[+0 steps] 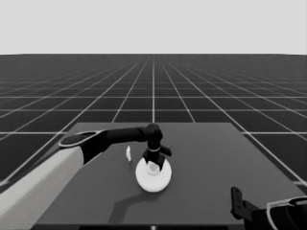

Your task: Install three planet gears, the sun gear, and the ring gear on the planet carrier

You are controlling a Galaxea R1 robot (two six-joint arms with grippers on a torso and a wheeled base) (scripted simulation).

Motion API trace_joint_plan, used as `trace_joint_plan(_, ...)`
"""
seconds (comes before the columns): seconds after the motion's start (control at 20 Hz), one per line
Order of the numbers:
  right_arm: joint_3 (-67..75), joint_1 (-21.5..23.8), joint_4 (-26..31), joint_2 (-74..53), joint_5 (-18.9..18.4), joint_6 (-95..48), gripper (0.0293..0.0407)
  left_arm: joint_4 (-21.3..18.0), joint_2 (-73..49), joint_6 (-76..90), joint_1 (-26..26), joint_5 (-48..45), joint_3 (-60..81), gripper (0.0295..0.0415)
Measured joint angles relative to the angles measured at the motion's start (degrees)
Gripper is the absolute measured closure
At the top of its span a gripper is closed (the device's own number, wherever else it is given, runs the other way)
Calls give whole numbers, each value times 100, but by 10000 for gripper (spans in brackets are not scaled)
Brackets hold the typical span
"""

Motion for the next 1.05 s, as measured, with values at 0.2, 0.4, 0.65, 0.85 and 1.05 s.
trace_joint_plan(0.2, 0, 0, 0, 0, 0, 0, 315, 0, 0, 4, 0, 0, 0, 326)
trace_joint_plan(0.4, 0, 0, 0, 0, 0, 0, 315, -1339, -164, -2769, -1431, 338, 622, 325)
trace_joint_plan(0.65, 0, 0, 0, 0, 0, 0, 315, -1678, -110, -3246, -1815, 403, 473, 326)
trace_joint_plan(0.85, 0, 0, 0, 0, 0, 0, 315, -1945, -1248, -1985, -2107, 565, 378, 326)
trace_joint_plan(1.05, 0, 0, 0, 0, 0, 0, 315, -1960, -1587, -1055, -2195, 725, -315, 326)
